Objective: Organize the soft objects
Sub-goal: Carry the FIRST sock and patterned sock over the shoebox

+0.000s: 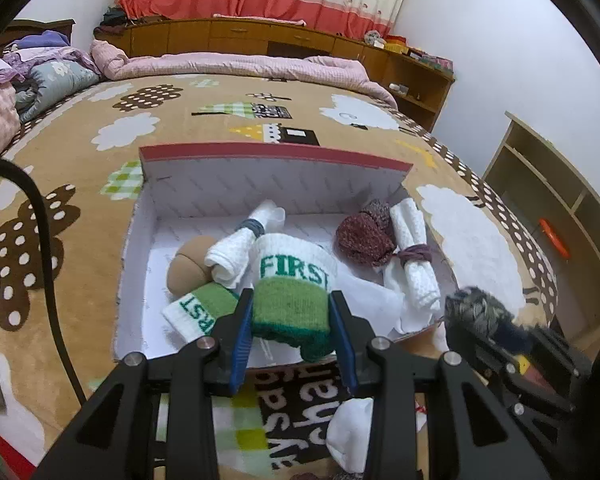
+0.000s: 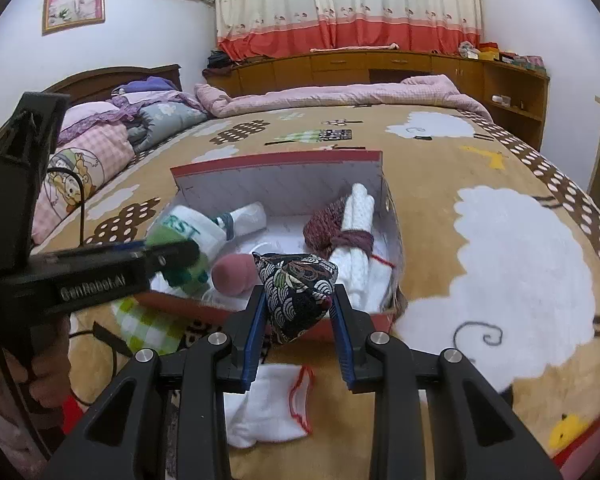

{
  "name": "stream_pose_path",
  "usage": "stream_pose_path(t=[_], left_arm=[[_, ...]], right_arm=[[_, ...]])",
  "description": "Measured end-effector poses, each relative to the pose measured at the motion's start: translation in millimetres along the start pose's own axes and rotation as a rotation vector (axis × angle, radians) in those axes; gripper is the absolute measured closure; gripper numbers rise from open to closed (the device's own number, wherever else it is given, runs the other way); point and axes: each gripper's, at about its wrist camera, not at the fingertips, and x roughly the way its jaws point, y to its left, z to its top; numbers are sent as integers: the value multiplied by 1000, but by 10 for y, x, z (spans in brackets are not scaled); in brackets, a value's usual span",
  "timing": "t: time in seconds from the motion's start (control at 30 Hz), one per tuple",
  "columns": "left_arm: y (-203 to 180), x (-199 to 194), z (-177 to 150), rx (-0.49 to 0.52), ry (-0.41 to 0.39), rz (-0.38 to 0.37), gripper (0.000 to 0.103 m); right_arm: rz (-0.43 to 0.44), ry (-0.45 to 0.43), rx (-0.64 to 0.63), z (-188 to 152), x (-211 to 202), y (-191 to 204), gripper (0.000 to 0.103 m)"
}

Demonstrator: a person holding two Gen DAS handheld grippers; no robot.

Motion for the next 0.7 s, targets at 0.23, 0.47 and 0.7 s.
stream_pose_path(t=[0.23,0.47,0.7], left_arm=[[-28,121,-23,4,17,6,65],[38,233,-82,-11,45,4,64],[96,278,-113,-22,49,5,62]], right_arm=[[29,-3,-9,137,143,39,71],[57,39,-48,195,419,149,71],[61,93,-51,164,646,125,71]])
